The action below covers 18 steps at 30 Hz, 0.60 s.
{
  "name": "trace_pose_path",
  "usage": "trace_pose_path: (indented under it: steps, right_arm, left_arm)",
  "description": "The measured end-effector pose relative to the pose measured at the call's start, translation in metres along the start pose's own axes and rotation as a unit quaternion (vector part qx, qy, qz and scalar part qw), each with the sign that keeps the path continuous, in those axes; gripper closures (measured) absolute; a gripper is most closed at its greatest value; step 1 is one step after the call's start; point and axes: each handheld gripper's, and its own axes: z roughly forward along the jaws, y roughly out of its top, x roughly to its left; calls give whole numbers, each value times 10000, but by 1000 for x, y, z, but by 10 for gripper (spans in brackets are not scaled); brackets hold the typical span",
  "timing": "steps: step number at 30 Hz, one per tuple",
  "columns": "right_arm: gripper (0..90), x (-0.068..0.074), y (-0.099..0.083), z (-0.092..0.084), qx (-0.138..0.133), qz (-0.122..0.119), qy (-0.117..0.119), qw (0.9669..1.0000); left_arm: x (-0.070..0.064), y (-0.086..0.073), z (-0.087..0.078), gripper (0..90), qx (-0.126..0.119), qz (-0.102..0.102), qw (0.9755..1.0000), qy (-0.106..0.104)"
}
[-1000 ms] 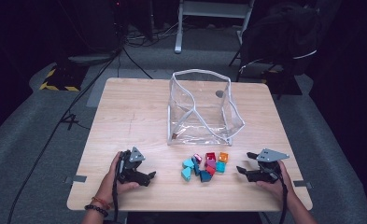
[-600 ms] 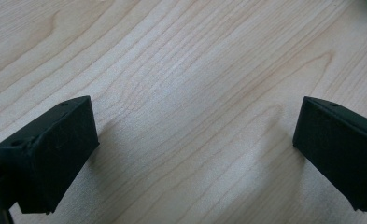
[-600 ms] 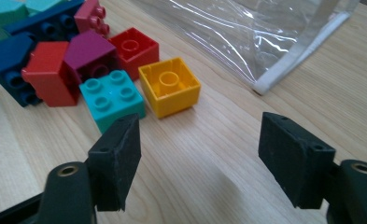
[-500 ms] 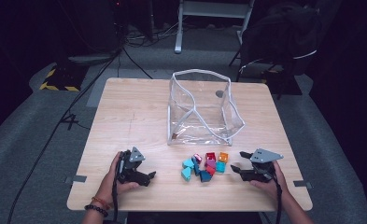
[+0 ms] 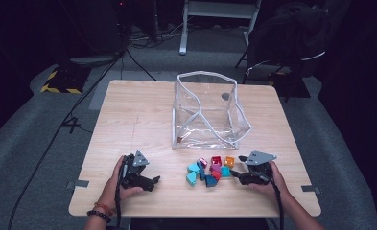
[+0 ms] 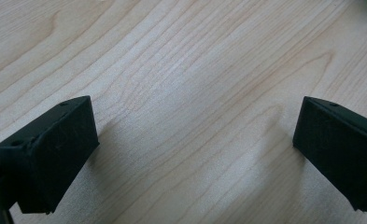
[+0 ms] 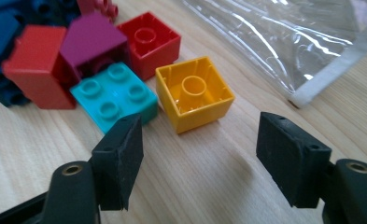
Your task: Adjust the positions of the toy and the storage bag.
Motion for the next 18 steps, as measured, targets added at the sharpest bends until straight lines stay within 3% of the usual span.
trace_pose_path:
  steps: [9, 18]
  right_arm:
    - [325, 0, 13, 8, -56, -91, 101, 9999]
    - [374, -1, 16, 20, -122, 75, 249, 9996]
  left_arm:
    - [0, 0, 0, 2, 0, 1, 10000, 1]
    - [0, 0, 0, 2, -2, -1, 10000, 2]
